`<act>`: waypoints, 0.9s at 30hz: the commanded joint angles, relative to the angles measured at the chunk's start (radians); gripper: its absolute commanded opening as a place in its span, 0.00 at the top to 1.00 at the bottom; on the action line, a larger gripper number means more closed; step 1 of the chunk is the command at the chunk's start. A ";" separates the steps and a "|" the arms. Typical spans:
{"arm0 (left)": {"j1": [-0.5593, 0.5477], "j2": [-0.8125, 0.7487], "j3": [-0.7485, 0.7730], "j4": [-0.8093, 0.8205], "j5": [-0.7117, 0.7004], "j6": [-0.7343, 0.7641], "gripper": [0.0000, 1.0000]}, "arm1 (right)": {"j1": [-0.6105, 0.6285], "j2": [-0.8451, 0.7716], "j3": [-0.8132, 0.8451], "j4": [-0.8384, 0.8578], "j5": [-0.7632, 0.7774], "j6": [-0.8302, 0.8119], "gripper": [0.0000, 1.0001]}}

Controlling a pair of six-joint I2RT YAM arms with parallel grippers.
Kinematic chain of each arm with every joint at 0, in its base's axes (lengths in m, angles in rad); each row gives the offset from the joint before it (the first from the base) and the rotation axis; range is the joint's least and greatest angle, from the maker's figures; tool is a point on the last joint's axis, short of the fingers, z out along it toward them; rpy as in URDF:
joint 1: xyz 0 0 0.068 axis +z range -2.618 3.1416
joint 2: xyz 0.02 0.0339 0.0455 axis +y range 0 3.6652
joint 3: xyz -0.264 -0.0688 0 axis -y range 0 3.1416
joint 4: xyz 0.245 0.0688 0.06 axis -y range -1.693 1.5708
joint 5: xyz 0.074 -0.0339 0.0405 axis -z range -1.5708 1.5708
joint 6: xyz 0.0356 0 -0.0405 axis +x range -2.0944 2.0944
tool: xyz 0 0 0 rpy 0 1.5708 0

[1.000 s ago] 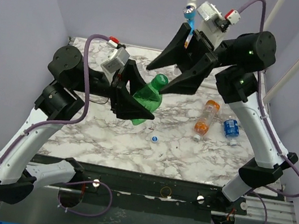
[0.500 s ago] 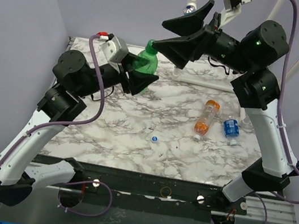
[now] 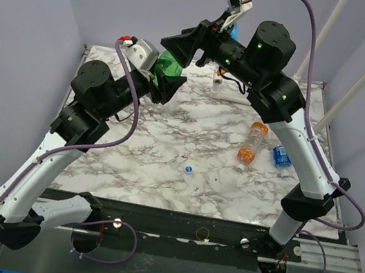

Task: Unscrew the bottle caps
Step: Unscrew the bottle cap from the plastic bottle.

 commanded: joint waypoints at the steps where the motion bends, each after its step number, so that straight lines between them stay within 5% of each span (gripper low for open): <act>1: 0.001 -0.008 -0.009 0.025 -0.026 0.002 1.00 | 0.006 -0.047 -0.069 0.071 0.079 -0.004 0.29; 13: 0.001 -0.018 -0.033 0.033 0.001 -0.011 1.00 | 0.006 -0.085 -0.142 0.138 0.033 0.005 0.82; 15: 0.002 -0.024 -0.039 0.033 0.020 -0.019 1.00 | 0.005 -0.103 -0.153 0.158 0.018 -0.001 0.98; 20: 0.001 -0.039 -0.036 0.032 0.170 -0.087 1.00 | 0.001 -0.137 -0.142 0.187 -0.107 -0.040 0.99; 27: 0.002 -0.032 0.028 0.044 0.666 -0.305 1.00 | -0.049 -0.177 -0.217 0.459 -0.769 0.109 0.99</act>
